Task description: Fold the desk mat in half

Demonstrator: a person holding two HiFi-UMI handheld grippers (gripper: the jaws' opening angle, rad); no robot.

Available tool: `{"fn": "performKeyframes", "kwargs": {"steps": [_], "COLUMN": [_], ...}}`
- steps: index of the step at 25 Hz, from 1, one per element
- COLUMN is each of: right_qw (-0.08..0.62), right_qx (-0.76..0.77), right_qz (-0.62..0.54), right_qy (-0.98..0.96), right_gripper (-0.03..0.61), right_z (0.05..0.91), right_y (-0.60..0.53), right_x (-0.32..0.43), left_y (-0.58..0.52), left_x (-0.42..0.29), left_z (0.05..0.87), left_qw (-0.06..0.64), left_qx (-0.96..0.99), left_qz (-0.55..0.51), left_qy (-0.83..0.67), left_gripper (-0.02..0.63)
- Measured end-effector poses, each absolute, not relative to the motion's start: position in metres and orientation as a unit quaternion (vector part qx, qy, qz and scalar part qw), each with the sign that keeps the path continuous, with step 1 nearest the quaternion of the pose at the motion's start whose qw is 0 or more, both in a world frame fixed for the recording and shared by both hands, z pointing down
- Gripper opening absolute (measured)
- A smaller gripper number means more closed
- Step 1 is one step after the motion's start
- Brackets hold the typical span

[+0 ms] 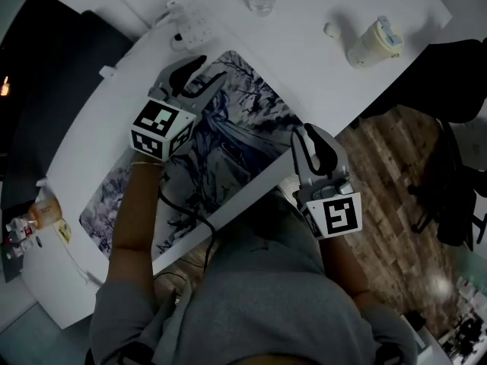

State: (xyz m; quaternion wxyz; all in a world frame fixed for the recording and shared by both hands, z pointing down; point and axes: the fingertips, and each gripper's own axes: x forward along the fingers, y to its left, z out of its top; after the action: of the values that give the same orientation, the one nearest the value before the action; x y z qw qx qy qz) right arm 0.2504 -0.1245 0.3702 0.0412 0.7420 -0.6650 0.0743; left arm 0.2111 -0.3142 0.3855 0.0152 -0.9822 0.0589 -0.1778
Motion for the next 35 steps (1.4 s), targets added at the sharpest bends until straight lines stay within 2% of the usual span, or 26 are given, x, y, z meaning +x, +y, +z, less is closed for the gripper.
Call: {"fn": "performKeyframes", "kwargs": {"steps": [10, 21, 28, 32, 35], "right_qw": [0.078, 0.140, 0.184, 0.191, 0.221], "right_qx": [0.752, 0.748, 0.750, 0.752, 0.747], "right_qz": [0.108, 0.148, 0.155, 0.173, 0.192], "right_qy": [-0.645, -0.632, -0.616, -0.607, -0.597], "right_gripper": [0.127, 0.187, 0.202, 0.209, 0.209], "right_z": [0.414, 0.471, 0.493, 0.503, 0.515], "right_y": [-0.130, -0.136, -0.137, -0.135, -0.134], "right_x": [0.261, 0.267, 0.272, 0.275, 0.273], "left_y": [-0.335, -0.355, -0.358, -0.357, -0.357], "left_x": [0.251, 0.274, 0.284, 0.286, 0.289], "left_z": [0.440, 0.498, 0.518, 0.525, 0.528], "left_qw": [0.024, 0.032, 0.053, 0.045, 0.043], "left_qx": [-0.966, -0.941, -0.925, -0.917, -0.906], "left_qz": [-0.256, -0.338, -0.376, -0.392, -0.413], "left_qy": [0.006, -0.012, -0.032, -0.054, -0.079], "left_gripper": [0.232, 0.239, 0.258, 0.262, 0.276]}}
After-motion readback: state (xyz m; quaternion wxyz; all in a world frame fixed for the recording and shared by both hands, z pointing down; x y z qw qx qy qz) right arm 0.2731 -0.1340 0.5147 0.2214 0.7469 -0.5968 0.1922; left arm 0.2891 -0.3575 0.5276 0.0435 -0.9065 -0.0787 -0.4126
